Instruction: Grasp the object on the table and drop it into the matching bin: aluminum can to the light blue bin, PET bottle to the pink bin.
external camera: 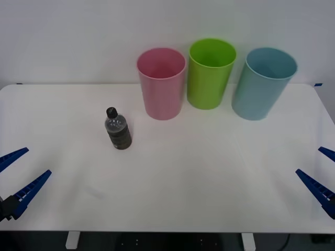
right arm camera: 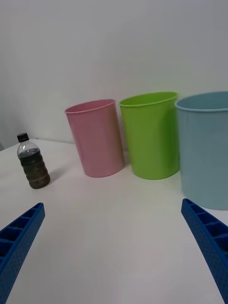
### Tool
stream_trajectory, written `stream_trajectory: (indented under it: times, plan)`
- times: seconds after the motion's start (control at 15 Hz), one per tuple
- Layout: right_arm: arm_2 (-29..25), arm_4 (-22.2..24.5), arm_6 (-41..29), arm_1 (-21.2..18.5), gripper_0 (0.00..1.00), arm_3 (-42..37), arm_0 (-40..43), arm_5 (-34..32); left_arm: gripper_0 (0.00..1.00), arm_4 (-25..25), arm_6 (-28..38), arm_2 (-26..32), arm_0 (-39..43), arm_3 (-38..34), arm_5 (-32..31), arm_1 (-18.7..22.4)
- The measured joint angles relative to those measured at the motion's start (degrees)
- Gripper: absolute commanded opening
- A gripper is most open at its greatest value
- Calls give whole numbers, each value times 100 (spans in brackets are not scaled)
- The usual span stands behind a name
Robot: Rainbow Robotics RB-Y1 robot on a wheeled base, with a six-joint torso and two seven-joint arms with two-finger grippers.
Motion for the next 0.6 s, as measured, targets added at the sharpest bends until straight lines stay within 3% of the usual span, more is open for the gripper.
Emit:
stream_trajectory:
  times: [0.6]
  plan:
    - [0, 0, 0, 0, 100, 0, 0, 0, 100, 85, -38, 65, 103, 186, 166, -88]
